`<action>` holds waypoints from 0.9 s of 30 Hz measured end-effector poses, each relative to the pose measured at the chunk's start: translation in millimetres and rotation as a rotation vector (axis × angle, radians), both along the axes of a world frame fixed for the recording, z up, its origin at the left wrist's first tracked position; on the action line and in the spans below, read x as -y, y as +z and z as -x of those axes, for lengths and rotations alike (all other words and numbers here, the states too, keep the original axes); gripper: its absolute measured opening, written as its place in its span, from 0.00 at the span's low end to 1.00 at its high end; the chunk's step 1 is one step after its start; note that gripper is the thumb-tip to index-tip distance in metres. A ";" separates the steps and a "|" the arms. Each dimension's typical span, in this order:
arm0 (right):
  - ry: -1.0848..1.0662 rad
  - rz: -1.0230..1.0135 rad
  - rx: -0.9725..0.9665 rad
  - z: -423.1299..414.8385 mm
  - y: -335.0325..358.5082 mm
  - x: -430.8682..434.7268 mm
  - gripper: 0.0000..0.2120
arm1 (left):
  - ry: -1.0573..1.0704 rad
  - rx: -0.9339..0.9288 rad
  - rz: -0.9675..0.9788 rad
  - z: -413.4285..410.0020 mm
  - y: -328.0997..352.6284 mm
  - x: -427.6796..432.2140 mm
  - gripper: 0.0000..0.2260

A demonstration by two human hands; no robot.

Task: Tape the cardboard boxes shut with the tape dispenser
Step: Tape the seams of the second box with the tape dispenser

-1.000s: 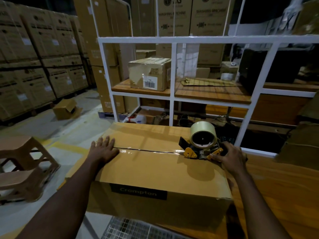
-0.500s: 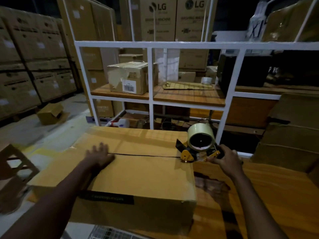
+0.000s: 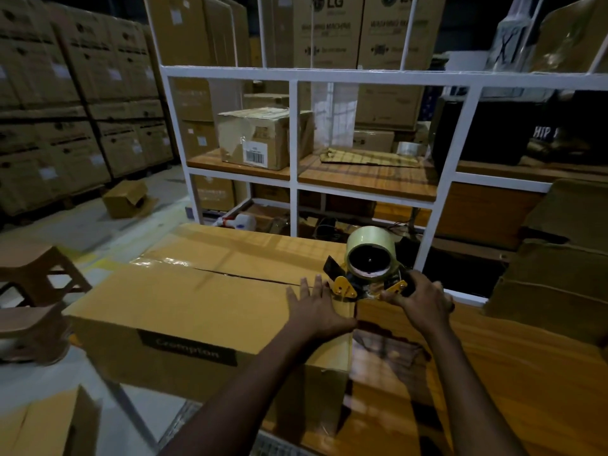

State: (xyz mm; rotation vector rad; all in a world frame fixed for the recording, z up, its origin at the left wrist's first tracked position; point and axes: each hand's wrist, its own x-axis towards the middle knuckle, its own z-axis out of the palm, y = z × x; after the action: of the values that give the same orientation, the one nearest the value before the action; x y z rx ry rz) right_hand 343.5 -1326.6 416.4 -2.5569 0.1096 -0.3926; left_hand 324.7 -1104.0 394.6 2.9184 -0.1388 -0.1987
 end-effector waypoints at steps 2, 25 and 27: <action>0.006 0.020 0.009 -1.0 1.1 0.0 0.36 | 0.011 0.016 0.006 -1.7 -2.7 3.1 0.58; -0.064 -0.068 -0.003 19.5 -10.4 34.0 0.30 | -0.056 -0.017 -0.129 -15.7 0.2 -56.8 0.42; -0.040 -0.041 0.009 24.0 -12.0 32.5 0.28 | -0.075 -0.020 -0.133 -16.9 -0.2 -62.2 0.42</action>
State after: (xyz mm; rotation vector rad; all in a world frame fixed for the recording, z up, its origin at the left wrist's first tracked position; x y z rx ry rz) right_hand 319.5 -1359.1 404.5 -2.5155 0.1644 -0.4132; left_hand 341.6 -1041.8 394.5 3.0447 -0.2408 -0.2584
